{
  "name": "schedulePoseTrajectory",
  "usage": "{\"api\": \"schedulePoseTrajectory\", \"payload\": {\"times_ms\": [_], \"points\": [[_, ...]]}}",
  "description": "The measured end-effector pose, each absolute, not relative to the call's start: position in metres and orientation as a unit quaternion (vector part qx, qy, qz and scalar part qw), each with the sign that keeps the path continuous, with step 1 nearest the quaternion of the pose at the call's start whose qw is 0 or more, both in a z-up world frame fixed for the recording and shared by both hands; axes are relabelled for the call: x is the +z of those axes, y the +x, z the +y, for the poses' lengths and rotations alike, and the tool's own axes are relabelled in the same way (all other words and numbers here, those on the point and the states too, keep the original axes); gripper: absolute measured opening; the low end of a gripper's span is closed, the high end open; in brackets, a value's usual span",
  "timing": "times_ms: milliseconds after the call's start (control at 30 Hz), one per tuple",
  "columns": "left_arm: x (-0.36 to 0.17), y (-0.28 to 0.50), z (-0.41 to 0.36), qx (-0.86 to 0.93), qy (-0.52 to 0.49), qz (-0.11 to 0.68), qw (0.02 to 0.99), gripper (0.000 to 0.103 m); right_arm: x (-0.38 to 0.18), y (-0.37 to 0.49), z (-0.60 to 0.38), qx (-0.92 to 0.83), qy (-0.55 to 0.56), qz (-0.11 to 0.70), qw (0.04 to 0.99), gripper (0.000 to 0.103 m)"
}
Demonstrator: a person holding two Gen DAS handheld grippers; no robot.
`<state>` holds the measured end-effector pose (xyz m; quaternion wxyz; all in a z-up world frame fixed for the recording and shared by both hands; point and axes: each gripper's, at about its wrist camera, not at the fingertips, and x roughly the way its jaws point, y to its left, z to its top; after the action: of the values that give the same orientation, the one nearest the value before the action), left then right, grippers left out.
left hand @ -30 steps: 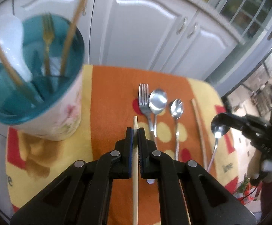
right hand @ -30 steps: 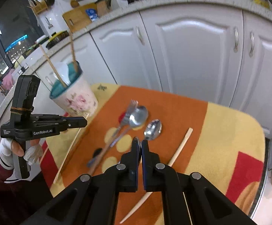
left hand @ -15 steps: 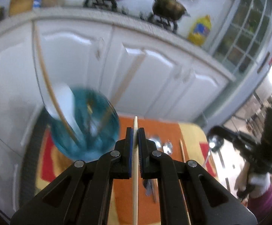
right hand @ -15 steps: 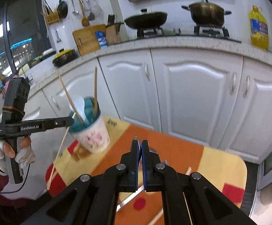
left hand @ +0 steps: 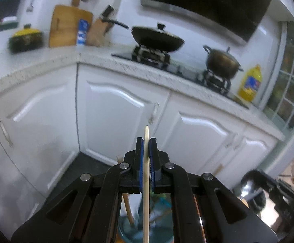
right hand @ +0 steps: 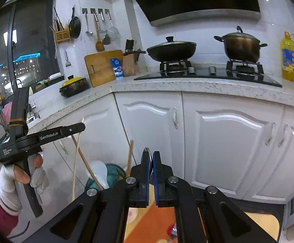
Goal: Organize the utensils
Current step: 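Carry the chopstick over the floral holder and open the left tool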
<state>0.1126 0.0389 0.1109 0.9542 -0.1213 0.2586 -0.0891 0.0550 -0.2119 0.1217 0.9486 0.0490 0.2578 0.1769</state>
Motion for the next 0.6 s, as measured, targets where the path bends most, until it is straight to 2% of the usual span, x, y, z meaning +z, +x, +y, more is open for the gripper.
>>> {"api": "schedulePoseTrajectory", "payload": {"times_ms": [300, 500, 600], "points": [[0.09, 0.113, 0.043, -0.034, -0.099, 0.173, 0.979, 0.003, 0.11, 0.073, -0.166, 0.159, -0.008, 0.235, 0.959, 0.003], [0.074, 0.11, 0.04, -0.024, -0.08, 0.144, 0.986, 0.003, 0.088, 0.072, -0.147, 0.144, -0.047, 0.233, 0.961, 0.003], [0.065, 0.11, 0.038, -0.024, -0.08, 0.154, 0.985, 0.003, 0.081, 0.067, -0.135, 0.139, -0.076, 0.227, 0.961, 0.003]]}}
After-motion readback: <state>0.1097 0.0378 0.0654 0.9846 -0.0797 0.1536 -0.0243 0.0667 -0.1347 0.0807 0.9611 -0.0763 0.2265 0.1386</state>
